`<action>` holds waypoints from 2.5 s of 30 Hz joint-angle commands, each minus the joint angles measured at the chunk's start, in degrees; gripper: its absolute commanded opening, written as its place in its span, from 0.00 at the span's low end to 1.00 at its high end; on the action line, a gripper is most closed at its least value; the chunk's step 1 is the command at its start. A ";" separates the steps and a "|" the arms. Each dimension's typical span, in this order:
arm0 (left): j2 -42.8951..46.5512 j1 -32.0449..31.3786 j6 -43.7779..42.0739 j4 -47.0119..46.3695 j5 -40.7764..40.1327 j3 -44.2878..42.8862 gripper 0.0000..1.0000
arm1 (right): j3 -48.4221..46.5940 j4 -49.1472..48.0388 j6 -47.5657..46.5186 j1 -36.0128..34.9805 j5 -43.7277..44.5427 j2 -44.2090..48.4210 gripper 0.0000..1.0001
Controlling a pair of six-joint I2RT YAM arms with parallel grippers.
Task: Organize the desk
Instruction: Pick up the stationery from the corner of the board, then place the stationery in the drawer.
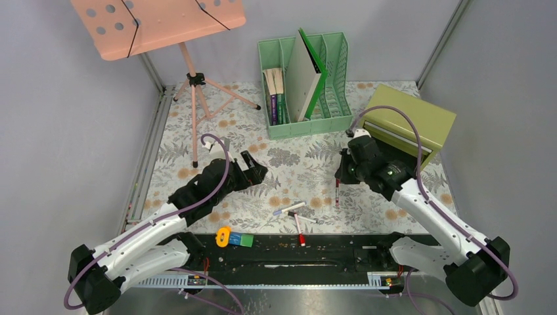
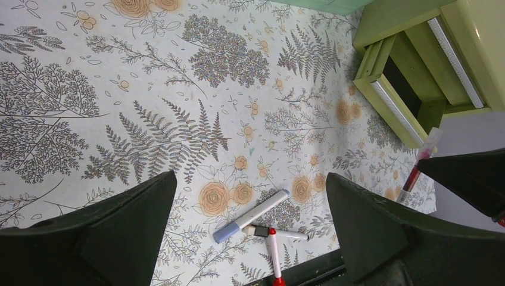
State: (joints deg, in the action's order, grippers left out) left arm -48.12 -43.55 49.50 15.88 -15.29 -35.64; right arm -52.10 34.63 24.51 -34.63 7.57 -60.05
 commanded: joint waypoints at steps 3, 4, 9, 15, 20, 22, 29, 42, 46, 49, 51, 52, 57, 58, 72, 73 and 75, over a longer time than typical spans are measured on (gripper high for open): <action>1.23 0.27 -0.13 -1.97 -0.70 -0.90 0.99 | 3.74 -6.64 4.66 10.41 -13.65 2.99 0.00; 1.40 0.30 -0.16 -2.01 -0.77 -0.72 0.99 | 4.16 -6.95 5.02 11.64 -14.35 3.21 0.00; 2.21 0.30 0.20 -2.14 -1.05 0.03 0.99 | 6.41 -10.02 8.63 19.41 -20.35 3.84 0.00; 2.98 0.31 1.14 -1.55 -0.99 0.22 0.99 | 10.18 -15.55 15.78 30.08 -27.71 3.25 0.00; 4.11 0.38 1.04 -1.59 -1.05 0.45 0.99 | 13.85 -21.42 21.87 38.43 -33.23 1.59 0.00; 4.75 0.35 1.00 -1.32 -1.16 0.63 0.99 | 14.42 -23.06 23.84 41.30 -35.01 0.79 0.00; 6.42 0.38 1.15 -0.80 -1.73 1.35 0.99 | 13.93 -25.74 28.64 48.69 -36.74 -1.24 0.00; 10.05 0.43 2.40 1.28 -2.96 1.84 0.99 | 15.18 -28.35 39.81 55.98 -25.44 -1.15 0.00; 11.29 0.43 1.96 1.21 -3.23 1.72 0.99 | 15.91 -28.22 42.10 57.18 -19.53 0.05 0.00; 12.47 0.42 1.72 1.17 -3.87 1.91 0.99 | 16.17 -28.07 43.17 58.01 -17.06 0.53 0.00; 13.24 0.44 2.10 0.98 -4.47 2.18 0.99 | 16.44 -28.10 43.94 58.49 -15.90 0.55 0.00; 13.56 0.47 2.27 0.79 -4.62 2.45 0.99 | 16.54 -28.10 44.26 58.73 -15.24 0.54 0.00; 15.13 0.43 3.53 0.30 -4.81 3.66 0.99 | 17.53 -28.05 47.44 59.46 -13.07 0.05 0.00; 15.46 0.47 3.54 0.11 -4.79 3.91 0.99 | 17.62 -28.09 47.93 59.57 -13.17 -0.12 0.00; 18.89 0.48 4.33 -0.71 -5.78 5.19 0.99 | 18.66 -31.55 50.61 60.97 -12.17 0.90 0.49; 19.13 0.47 4.58 -0.75 -5.74 5.40 0.99 | 18.69 -32.05 50.58 61.04 -12.66 0.81 0.55; 19.64 0.46 5.00 -0.98 -5.70 5.94 0.99 | 18.74 -32.65 50.51 61.13 -13.65 0.65 0.64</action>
State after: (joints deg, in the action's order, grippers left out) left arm -29.54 -43.42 53.17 17.96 -19.73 -30.94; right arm -33.52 5.17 74.32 26.04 -6.50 -60.40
